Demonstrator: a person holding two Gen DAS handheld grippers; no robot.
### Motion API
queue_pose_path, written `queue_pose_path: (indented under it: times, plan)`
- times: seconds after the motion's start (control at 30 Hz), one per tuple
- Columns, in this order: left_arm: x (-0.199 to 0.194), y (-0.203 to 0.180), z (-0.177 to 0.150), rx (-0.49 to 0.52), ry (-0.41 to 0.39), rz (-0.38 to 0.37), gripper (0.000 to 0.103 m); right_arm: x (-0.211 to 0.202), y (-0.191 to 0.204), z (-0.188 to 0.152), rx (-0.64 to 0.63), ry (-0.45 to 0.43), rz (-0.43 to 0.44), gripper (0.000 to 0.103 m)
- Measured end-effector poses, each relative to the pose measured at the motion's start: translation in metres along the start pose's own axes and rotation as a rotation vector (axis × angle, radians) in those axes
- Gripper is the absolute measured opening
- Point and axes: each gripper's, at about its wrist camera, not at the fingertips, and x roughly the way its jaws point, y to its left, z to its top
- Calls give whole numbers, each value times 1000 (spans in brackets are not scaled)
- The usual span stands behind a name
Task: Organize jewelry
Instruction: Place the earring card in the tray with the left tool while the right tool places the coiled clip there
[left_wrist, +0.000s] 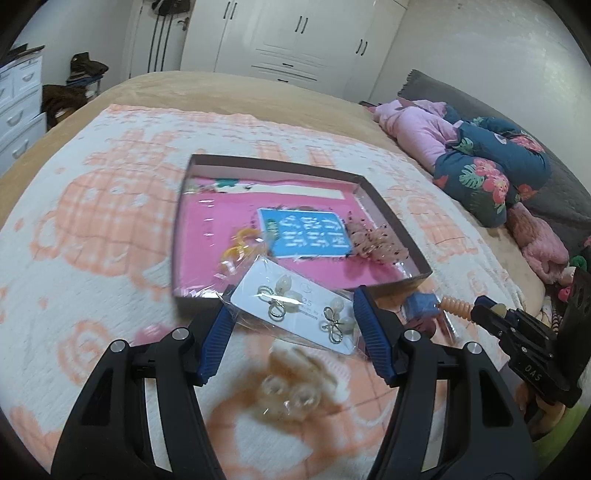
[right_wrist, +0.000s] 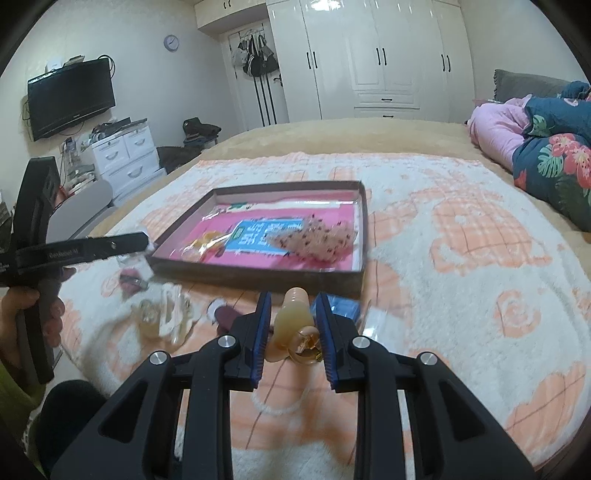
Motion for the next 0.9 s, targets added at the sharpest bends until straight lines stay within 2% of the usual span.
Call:
queue_pose_path:
  times: [0.53, 0.9]
  plan:
    - [67, -23, 44, 82, 63, -53, 55, 44, -18, 39, 16, -22, -31, 24]
    - [105, -22, 56, 97, 110, -60, 56, 92, -27, 64, 17, -12, -75, 24]
